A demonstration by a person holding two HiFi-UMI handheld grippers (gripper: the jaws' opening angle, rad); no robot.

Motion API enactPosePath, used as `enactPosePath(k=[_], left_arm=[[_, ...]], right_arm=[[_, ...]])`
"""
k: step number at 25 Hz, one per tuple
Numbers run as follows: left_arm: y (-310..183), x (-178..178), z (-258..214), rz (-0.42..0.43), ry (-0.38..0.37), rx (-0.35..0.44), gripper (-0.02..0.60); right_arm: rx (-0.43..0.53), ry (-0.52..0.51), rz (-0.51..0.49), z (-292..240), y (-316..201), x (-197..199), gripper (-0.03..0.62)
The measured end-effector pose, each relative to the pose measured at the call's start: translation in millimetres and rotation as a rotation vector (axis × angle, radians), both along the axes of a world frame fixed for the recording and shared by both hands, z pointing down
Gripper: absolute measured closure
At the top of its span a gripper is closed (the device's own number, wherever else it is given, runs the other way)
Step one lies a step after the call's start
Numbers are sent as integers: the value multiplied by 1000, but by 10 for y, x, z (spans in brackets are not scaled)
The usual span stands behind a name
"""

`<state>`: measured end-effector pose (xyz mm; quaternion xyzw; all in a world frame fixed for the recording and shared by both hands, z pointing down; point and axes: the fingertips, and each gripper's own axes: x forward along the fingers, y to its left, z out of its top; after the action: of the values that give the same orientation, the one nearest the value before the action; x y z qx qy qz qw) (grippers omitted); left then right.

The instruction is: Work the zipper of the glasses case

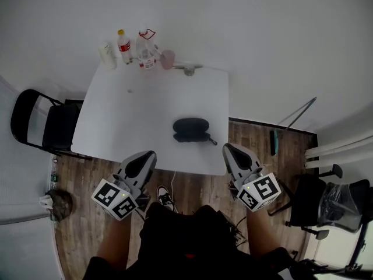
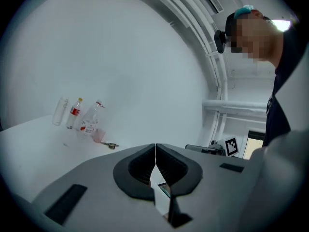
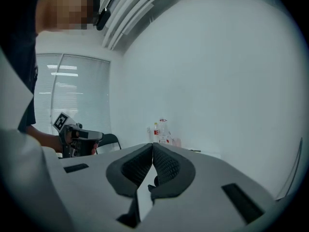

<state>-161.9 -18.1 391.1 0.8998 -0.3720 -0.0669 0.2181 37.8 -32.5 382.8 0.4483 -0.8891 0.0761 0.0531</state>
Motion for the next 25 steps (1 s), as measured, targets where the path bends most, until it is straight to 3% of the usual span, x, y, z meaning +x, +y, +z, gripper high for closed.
enactPosePath(k=[6, 18, 25], left_arm=[[-497, -121, 200, 38, 33, -43, 558], [-1134, 244, 805, 30, 9, -171, 558], [-1785, 703, 1477, 66, -106, -288, 558]], right_arm=[[-73, 32, 41, 264, -365, -201, 577], [-199, 14, 4, 860, -653, -71, 577], [-322, 5, -35, 1444, -686, -7, 577]])
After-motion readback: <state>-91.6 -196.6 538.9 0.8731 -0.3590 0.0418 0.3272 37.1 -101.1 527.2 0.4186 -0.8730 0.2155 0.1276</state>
